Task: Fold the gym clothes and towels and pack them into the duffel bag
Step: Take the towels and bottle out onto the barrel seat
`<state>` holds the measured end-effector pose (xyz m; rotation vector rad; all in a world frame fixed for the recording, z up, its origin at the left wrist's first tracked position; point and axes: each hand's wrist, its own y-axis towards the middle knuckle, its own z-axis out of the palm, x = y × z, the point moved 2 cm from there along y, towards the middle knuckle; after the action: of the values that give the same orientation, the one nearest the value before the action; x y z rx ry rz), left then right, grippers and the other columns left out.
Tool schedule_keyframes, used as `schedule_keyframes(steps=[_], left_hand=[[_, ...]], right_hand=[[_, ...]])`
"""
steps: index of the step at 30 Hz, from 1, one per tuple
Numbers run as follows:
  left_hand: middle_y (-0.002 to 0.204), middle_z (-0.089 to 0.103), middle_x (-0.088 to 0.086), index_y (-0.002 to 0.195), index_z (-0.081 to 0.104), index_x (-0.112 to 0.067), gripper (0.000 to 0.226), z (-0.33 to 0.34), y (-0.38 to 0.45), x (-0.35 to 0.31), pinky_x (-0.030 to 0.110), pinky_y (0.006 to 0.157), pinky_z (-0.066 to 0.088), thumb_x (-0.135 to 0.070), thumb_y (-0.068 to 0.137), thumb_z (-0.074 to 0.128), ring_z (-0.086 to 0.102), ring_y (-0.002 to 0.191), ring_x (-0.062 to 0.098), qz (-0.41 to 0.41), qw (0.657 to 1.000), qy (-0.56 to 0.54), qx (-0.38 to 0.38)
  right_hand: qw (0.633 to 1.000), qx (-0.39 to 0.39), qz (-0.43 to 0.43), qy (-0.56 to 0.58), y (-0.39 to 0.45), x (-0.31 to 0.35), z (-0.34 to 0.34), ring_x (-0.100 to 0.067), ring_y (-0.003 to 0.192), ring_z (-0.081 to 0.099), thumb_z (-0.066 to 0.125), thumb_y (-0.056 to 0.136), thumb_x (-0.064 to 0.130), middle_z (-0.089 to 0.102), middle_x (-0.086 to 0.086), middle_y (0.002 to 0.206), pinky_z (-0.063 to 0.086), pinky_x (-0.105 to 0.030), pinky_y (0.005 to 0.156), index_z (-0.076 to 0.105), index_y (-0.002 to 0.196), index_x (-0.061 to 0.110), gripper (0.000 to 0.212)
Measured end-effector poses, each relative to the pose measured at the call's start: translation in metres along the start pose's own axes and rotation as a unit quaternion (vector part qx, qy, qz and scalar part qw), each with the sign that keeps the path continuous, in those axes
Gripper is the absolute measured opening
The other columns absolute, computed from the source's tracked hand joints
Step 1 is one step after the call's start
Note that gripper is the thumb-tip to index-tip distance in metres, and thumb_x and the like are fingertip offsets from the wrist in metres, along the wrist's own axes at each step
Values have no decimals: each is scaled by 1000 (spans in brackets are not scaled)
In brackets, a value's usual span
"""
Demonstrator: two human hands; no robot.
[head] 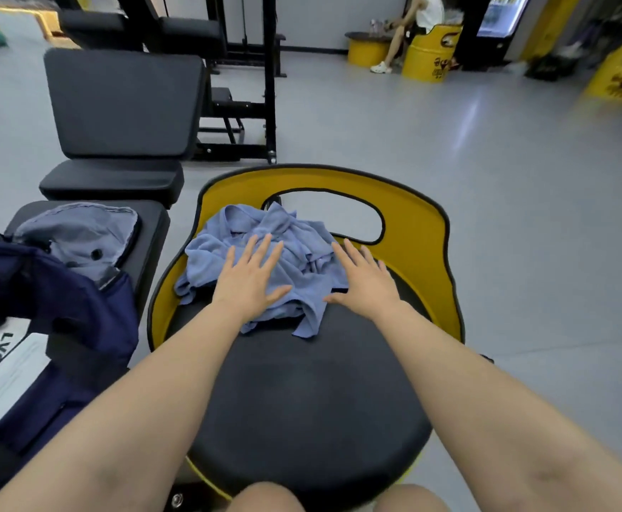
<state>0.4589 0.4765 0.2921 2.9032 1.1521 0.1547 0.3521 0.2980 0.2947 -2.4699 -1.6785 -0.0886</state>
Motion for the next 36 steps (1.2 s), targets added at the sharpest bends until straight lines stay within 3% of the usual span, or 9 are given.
schedule_keyframes(steps=[11,19,36], left_hand=[[159,-10,0,151,-7,-19,80,-88,-61,-97,38,118,-4,-63,93,26,-10,147,16,118,990,-32,-63],[160,-9,-1,152,-5,-23,79,-116,-88,-215,39,118,-1,-65,92,24,-8,147,18,246,965,-45,-83],[159,-11,0,151,-9,-25,73,-66,-171,-471,39,118,-3,-60,95,24,-7,147,18,489,872,-19,17]], right_hand=[[996,-76,56,4,-148,-44,-58,-19,148,-6,54,85,64,-8,5,161,5,-41,119,-5,153,28,97],[981,-88,172,24,-264,-112,-67,-18,148,-4,49,87,64,-5,4,161,4,-39,120,-2,153,26,92],[890,-78,445,66,-517,-253,2,-19,148,-3,50,88,62,-3,4,161,5,-43,120,-1,153,27,90]])
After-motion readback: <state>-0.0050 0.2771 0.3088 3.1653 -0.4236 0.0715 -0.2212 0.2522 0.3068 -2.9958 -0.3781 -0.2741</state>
